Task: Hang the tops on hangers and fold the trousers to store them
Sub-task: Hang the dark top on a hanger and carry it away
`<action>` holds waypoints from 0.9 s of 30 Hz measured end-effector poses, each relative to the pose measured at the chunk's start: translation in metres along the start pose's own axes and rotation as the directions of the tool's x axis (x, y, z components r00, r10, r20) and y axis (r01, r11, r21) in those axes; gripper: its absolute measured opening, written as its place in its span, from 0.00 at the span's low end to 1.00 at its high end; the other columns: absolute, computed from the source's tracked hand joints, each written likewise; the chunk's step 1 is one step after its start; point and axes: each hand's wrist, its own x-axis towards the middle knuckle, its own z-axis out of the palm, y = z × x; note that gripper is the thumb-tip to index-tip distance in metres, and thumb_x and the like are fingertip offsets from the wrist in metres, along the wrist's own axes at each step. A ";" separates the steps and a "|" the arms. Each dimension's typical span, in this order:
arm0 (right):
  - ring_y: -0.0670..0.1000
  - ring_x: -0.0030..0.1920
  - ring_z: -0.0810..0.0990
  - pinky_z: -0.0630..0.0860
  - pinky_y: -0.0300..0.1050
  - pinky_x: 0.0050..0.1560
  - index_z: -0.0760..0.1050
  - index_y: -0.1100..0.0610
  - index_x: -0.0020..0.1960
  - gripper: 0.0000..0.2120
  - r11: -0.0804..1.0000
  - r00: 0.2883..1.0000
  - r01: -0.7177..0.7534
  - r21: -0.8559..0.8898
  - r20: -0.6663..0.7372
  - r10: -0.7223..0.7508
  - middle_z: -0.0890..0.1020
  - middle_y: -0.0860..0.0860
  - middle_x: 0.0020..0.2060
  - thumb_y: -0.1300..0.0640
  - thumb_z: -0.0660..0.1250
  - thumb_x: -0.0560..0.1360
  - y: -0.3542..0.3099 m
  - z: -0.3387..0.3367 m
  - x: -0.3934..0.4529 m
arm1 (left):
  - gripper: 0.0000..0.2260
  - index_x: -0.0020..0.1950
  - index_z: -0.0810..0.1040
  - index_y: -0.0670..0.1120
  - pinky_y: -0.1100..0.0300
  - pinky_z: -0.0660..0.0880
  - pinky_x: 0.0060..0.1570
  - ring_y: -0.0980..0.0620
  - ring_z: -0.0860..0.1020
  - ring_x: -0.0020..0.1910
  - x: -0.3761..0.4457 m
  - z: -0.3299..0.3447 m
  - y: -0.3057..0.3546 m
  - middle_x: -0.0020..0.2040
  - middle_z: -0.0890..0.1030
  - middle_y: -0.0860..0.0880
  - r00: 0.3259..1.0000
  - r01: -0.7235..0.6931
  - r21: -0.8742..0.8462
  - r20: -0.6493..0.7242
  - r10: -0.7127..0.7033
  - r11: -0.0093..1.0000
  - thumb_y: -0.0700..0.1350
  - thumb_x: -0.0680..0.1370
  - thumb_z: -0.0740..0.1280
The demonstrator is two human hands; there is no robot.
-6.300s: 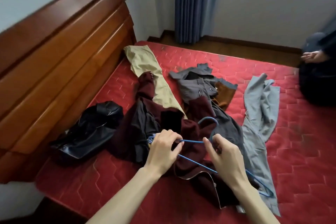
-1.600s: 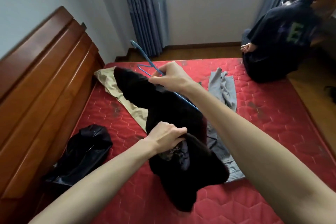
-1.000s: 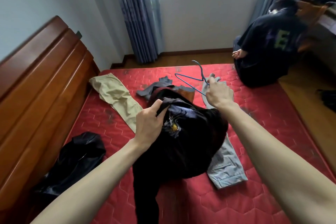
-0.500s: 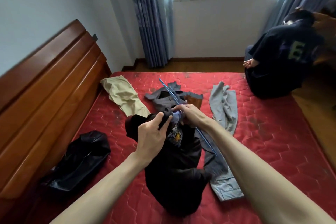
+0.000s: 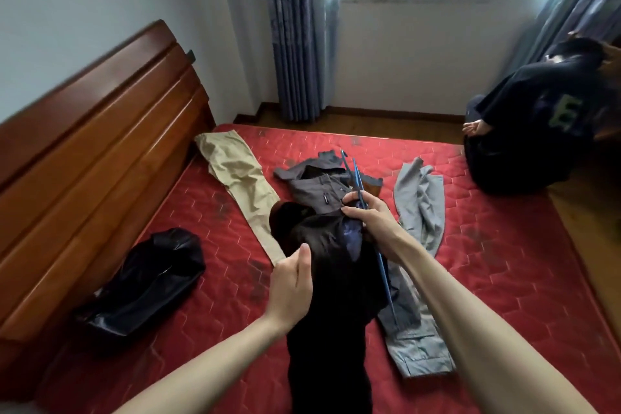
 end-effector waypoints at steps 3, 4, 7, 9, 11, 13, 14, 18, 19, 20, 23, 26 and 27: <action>0.44 0.29 0.75 0.71 0.34 0.30 0.78 0.55 0.50 0.10 1.000 0.998 -0.010 -0.011 0.054 0.011 0.76 0.49 0.34 0.70 0.70 0.78 -0.011 -0.008 -0.011 | 0.11 0.45 0.70 0.52 0.52 0.70 0.40 0.53 0.79 0.38 0.022 0.010 -0.017 0.37 0.78 0.54 0.961 0.269 0.102 -0.101 -0.259 0.958 0.55 0.84 0.59; 0.43 0.27 0.73 0.69 0.34 0.26 0.78 0.54 0.50 0.10 1.000 0.997 -0.018 -0.026 0.074 0.019 0.76 0.48 0.32 0.68 0.70 0.79 -0.015 -0.012 -0.015 | 0.08 0.53 0.73 0.49 0.51 0.72 0.48 0.47 0.80 0.48 0.033 0.015 -0.024 0.45 0.80 0.50 0.932 0.359 0.097 -0.093 -0.350 0.928 0.53 0.84 0.62; 0.42 0.23 0.63 0.59 0.34 0.21 0.78 0.50 0.50 0.09 0.996 0.987 -0.043 -0.080 0.150 0.055 0.70 0.47 0.31 0.64 0.70 0.80 -0.026 -0.029 -0.026 | 0.18 0.72 0.72 0.43 0.49 0.64 0.72 0.40 0.71 0.70 0.062 0.030 -0.031 0.68 0.75 0.40 0.887 0.454 0.074 0.060 -0.458 0.888 0.51 0.86 0.62; 0.43 0.25 0.61 0.57 0.35 0.22 0.78 0.47 0.50 0.09 0.990 0.978 -0.048 -0.129 0.193 0.073 0.68 0.48 0.32 0.62 0.70 0.81 -0.031 -0.040 -0.032 | 0.15 0.68 0.76 0.45 0.54 0.64 0.72 0.43 0.73 0.71 0.076 0.036 -0.026 0.67 0.77 0.43 0.895 0.419 -0.054 0.189 -0.403 0.906 0.51 0.87 0.59; 0.44 0.26 0.61 0.57 0.36 0.24 0.78 0.47 0.51 0.08 0.981 0.975 -0.039 -0.189 0.209 0.079 0.68 0.48 0.32 0.60 0.70 0.81 -0.032 -0.049 -0.038 | 0.17 0.54 0.79 0.49 0.51 0.70 0.64 0.49 0.79 0.59 0.086 0.041 -0.017 0.54 0.82 0.49 0.894 0.408 -0.126 0.257 -0.367 0.904 0.59 0.83 0.58; 0.44 0.27 0.62 0.58 0.36 0.24 0.78 0.48 0.52 0.07 0.975 0.976 -0.032 -0.220 0.203 0.078 0.69 0.48 0.31 0.60 0.70 0.81 -0.030 -0.055 -0.044 | 0.19 0.52 0.79 0.51 0.53 0.72 0.57 0.53 0.78 0.52 0.094 0.049 -0.011 0.48 0.81 0.53 0.898 0.369 -0.092 0.292 -0.329 0.925 0.64 0.78 0.59; 0.45 0.27 0.62 0.58 0.37 0.25 0.77 0.49 0.53 0.06 0.974 0.978 -0.034 -0.225 0.192 0.078 0.69 0.49 0.32 0.60 0.70 0.81 -0.028 -0.057 -0.046 | 0.18 0.53 0.79 0.52 0.54 0.71 0.57 0.53 0.77 0.53 0.095 0.053 -0.009 0.48 0.81 0.53 0.898 0.352 -0.074 0.309 -0.314 0.933 0.64 0.78 0.61; 0.47 0.31 0.64 0.58 0.41 0.32 0.77 0.50 0.53 0.06 0.982 0.990 -0.046 -0.184 0.125 0.070 0.69 0.54 0.37 0.60 0.70 0.81 -0.020 -0.067 -0.051 | 0.22 0.44 0.77 0.45 0.52 0.71 0.56 0.54 0.74 0.47 0.086 0.069 0.000 0.43 0.78 0.53 0.867 0.320 -0.053 0.419 -0.270 0.946 0.62 0.83 0.60; 0.46 0.30 0.65 0.58 0.40 0.30 0.77 0.49 0.52 0.07 0.985 0.991 -0.044 -0.167 0.114 0.063 0.69 0.53 0.37 0.60 0.71 0.81 -0.019 -0.069 -0.052 | 0.23 0.45 0.78 0.44 0.55 0.70 0.54 0.55 0.75 0.48 0.081 0.072 0.003 0.44 0.78 0.53 0.865 0.314 -0.035 0.423 -0.271 0.949 0.62 0.84 0.58; 0.45 0.29 0.65 0.58 0.39 0.27 0.77 0.48 0.51 0.07 0.987 0.993 -0.041 -0.156 0.103 0.058 0.70 0.51 0.36 0.60 0.71 0.81 -0.019 -0.070 -0.051 | 0.22 0.48 0.80 0.44 0.58 0.70 0.55 0.56 0.76 0.51 0.077 0.075 0.005 0.47 0.80 0.53 0.864 0.310 -0.019 0.423 -0.273 0.951 0.60 0.86 0.57; 0.43 0.25 0.66 0.59 0.35 0.23 0.77 0.48 0.50 0.08 0.990 0.997 -0.023 -0.142 0.074 0.034 0.72 0.46 0.32 0.61 0.72 0.80 -0.018 -0.073 -0.051 | 0.25 0.52 0.83 0.39 0.55 0.72 0.56 0.51 0.79 0.54 0.066 0.085 0.014 0.51 0.84 0.47 0.861 0.329 -0.002 0.411 -0.300 0.944 0.54 0.88 0.53; 0.42 0.26 0.72 0.65 0.34 0.23 0.78 0.49 0.49 0.08 0.994 0.998 0.002 -0.107 0.055 0.004 0.76 0.44 0.32 0.62 0.72 0.79 -0.019 -0.074 -0.052 | 0.26 0.31 0.70 0.45 0.52 0.63 0.39 0.49 0.74 0.41 0.060 0.096 0.026 0.32 0.75 0.49 0.864 0.355 0.049 0.364 -0.348 0.934 0.52 0.88 0.53; 0.41 0.27 0.73 0.66 0.34 0.23 0.78 0.49 0.49 0.08 0.994 0.999 0.006 -0.105 0.046 -0.001 0.77 0.45 0.32 0.62 0.72 0.79 -0.020 -0.076 -0.053 | 0.27 0.29 0.67 0.45 0.53 0.60 0.37 0.49 0.73 0.39 0.060 0.097 0.031 0.29 0.74 0.48 0.869 0.367 0.049 0.339 -0.361 0.929 0.52 0.88 0.54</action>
